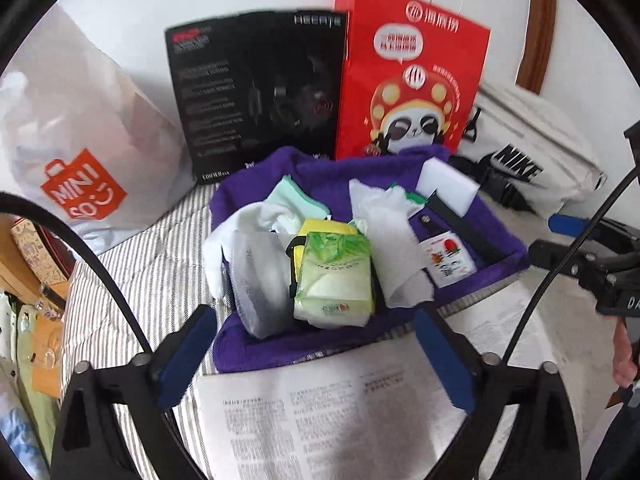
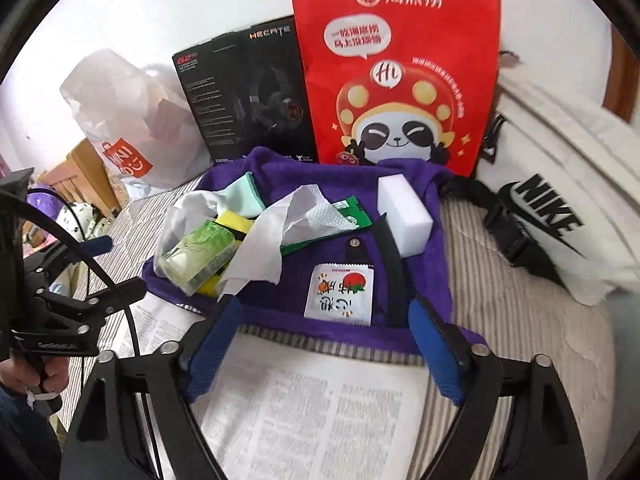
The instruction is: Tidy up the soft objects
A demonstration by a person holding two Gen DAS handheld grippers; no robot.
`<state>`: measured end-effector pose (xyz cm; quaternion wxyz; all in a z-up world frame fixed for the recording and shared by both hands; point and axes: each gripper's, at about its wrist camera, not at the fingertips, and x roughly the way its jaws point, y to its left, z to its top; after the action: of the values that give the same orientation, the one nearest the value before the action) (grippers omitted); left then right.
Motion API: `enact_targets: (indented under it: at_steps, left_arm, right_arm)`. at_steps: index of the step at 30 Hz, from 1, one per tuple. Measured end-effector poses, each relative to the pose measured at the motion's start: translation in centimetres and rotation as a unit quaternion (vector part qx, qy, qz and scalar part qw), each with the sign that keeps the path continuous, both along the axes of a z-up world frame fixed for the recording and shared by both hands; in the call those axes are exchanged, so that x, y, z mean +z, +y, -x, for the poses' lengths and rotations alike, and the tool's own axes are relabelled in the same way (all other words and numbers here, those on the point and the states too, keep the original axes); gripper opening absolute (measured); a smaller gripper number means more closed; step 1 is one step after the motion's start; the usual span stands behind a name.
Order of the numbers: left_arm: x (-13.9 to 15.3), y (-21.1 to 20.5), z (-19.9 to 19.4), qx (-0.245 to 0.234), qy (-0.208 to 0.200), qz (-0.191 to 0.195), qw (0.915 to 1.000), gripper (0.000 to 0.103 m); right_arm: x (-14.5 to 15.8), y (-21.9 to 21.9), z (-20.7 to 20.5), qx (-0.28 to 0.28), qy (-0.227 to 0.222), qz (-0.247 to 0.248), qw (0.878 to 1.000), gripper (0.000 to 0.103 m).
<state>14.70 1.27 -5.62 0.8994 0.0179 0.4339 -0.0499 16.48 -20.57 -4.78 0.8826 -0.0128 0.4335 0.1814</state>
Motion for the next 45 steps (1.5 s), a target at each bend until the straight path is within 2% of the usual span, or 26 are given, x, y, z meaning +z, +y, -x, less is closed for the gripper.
enact_targets:
  at_steps: [1, 7, 13, 19, 25, 31, 33, 36, 45]
  left_arm:
    - [0.6, 0.1, 0.5, 0.003, -0.006, 0.005, 1.0000, 0.103]
    - [3.2, 0.1, 2.8, 0.026, -0.014, 0.020, 0.9994, 0.103]
    - [4.9, -0.2, 4.2, 0.056, 0.000, 0.040, 0.9976, 0.103]
    - [7.1, -1.0, 6.1, 0.082, -0.012, 0.007, 0.9965, 0.103]
    - [8.9, -1.4, 8.1, 0.097, -0.036, 0.010, 0.9946, 0.103]
    - [8.6, -1.5, 8.7, 0.113, -0.024, 0.010, 0.9932, 0.103]
    - [8.2, -1.6, 8.6, 0.107, -0.013, 0.015, 0.9941, 0.103]
    - [8.1, -1.9, 8.5, 0.110, -0.012, -0.001, 0.9938, 0.103]
    - [8.3, -2.2, 8.5, 0.104, -0.005, 0.007, 0.9946, 0.103]
  right_arm:
    - [0.4, 0.1, 0.5, -0.004, -0.002, 0.002, 1.000, 0.099]
    - [2.7, 0.4, 3.4, -0.024, -0.004, 0.016, 1.000, 0.102]
    - [5.3, 0.3, 6.0, -0.038, -0.003, 0.001, 0.999, 0.103]
    - [6.4, -0.4, 7.2, -0.062, -0.001, 0.012, 0.998, 0.103]
    - [6.4, -0.6, 7.5, -0.067, 0.002, 0.041, 0.997, 0.103]
    - [6.2, -0.5, 7.5, -0.065, 0.007, 0.044, 0.997, 0.103]
    - [6.2, -0.4, 7.5, -0.068, 0.004, 0.049, 0.996, 0.103]
    - [6.0, -0.6, 7.3, -0.071, 0.007, 0.048, 0.996, 0.103]
    - [5.9, -0.8, 7.3, -0.072, 0.011, 0.049, 0.996, 0.103]
